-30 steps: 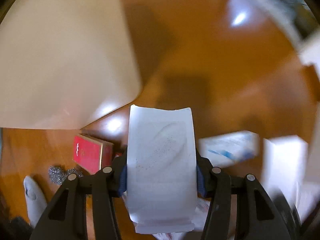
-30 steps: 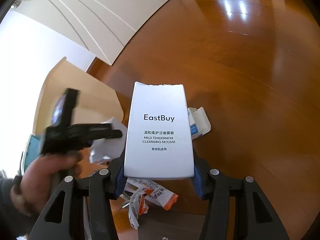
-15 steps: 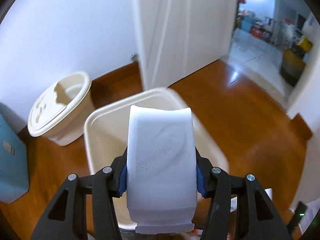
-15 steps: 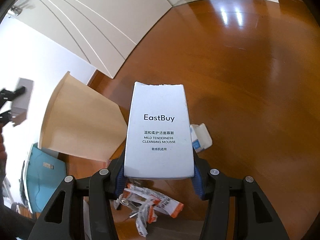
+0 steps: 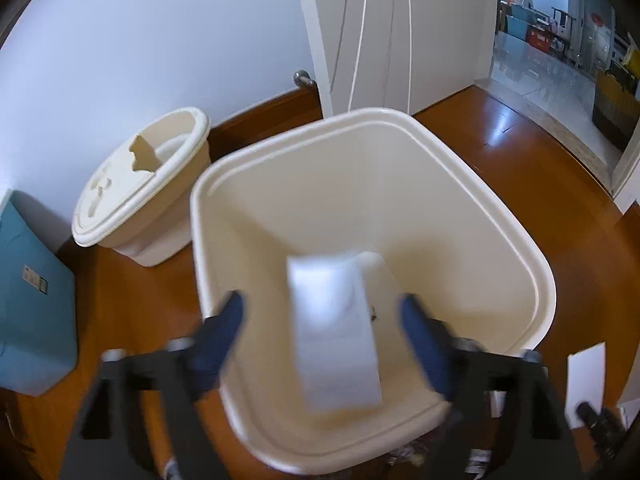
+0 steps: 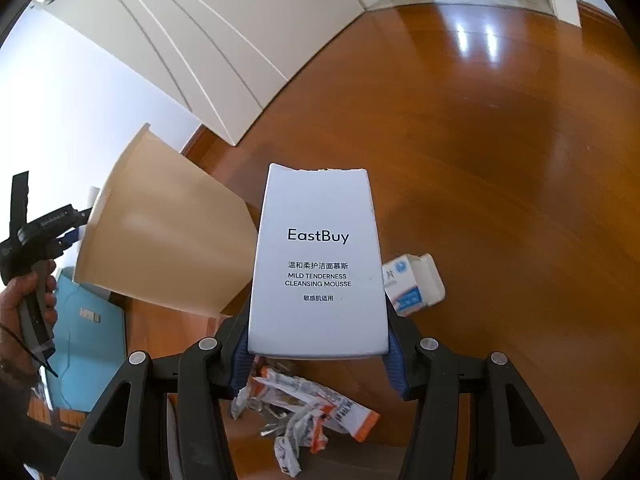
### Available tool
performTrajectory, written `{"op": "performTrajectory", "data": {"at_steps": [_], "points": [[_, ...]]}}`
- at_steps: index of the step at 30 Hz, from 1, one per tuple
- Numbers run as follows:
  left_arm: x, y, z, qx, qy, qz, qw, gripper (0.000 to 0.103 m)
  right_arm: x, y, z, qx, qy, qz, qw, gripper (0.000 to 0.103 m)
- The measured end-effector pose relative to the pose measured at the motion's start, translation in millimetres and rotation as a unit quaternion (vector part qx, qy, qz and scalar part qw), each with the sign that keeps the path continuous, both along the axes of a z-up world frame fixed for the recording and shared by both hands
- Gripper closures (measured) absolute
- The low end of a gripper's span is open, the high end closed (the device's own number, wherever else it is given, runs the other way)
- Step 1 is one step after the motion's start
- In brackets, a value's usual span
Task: Collect trash
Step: 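Release the white box into the beige bin with the left gripper, then lower the EastBuy box into the bin and open the right gripper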
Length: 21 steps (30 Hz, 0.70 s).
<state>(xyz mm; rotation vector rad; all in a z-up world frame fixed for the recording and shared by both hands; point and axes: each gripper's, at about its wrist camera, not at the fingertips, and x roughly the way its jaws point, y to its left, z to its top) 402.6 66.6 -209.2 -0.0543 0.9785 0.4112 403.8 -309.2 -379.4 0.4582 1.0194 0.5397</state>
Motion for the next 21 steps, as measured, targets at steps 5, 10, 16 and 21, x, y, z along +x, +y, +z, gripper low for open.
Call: {"op": "performTrajectory", "data": {"at_steps": [5,10,16,21], "points": [[-9.2,-1.3,6.8,0.039,0.005,-0.017,0.9991,0.015,8.3,14.8,25.9,0.007,-0.030,0.011,0.999,0.047],[-19.2,6.5,7.2,0.071,0.026,-0.008,0.9971,0.015,19.9,38.2,68.8,0.018,-0.077,0.036,0.996,0.047],[-60.3,28.5,8.8,0.075,0.057,0.034,0.9949,0.015,52.4,102.8,150.6,0.035,-0.165,0.100,0.981,0.047],[-81.9,48.0,7.8,0.060,0.071,0.067,0.9934,0.015,72.0,183.8,180.0,0.036,-0.173,0.173,0.969,0.047]]}}
